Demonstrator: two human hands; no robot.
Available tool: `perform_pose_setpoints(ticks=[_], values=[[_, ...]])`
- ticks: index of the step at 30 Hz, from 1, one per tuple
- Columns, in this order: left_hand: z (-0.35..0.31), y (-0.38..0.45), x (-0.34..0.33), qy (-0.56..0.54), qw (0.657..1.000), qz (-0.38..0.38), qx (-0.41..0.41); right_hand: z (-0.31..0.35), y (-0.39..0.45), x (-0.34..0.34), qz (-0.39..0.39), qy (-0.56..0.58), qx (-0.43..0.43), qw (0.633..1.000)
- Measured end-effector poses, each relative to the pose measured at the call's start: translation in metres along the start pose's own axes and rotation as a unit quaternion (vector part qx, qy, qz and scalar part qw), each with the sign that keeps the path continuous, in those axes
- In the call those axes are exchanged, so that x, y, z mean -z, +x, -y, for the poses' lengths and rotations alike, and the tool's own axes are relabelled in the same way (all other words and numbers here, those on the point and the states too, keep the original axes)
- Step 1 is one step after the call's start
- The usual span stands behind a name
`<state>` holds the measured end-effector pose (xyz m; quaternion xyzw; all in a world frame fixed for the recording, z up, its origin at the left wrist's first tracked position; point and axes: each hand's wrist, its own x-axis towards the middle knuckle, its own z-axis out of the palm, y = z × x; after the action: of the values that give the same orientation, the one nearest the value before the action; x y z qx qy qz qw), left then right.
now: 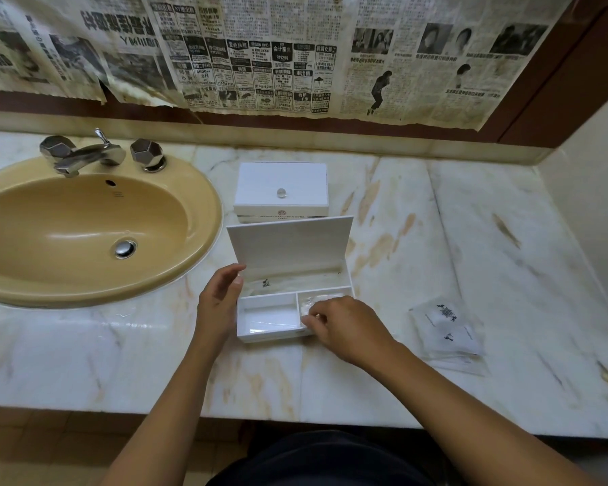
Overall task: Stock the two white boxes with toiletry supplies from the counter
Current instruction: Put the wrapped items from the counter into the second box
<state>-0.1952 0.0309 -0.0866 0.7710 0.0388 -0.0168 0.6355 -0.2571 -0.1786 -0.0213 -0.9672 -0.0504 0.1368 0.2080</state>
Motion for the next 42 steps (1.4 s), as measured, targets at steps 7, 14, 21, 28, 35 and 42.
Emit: perform_pose_setpoints(ticks=[7,14,21,28,35,42], values=[[0.003,0.001,0.001,-0.001,1.0,0.001,0.001,-0.001,-0.002,0.008,0.023,0.028,0.011,0.999],[0.002,0.0,0.001,0.004,1.0,0.004,0.01,-0.024,-0.004,0.035,-0.076,0.037,-0.027,0.996],[0.003,0.0,0.002,-0.004,1.0,0.002,0.02,-0.059,-0.011,0.041,0.062,-0.074,-0.134,0.986],[0.001,0.0,0.0,-0.002,1.0,0.0,0.013,-0.073,-0.022,0.009,0.2,-0.168,-0.13,0.957],[0.002,0.0,0.0,-0.012,1.0,-0.002,0.012,-0.084,-0.023,-0.011,0.12,-0.112,-0.134,0.977],[0.003,0.0,0.0,-0.011,1.0,-0.002,0.012,-0.086,-0.012,-0.012,0.028,-0.07,-0.134,0.988]])
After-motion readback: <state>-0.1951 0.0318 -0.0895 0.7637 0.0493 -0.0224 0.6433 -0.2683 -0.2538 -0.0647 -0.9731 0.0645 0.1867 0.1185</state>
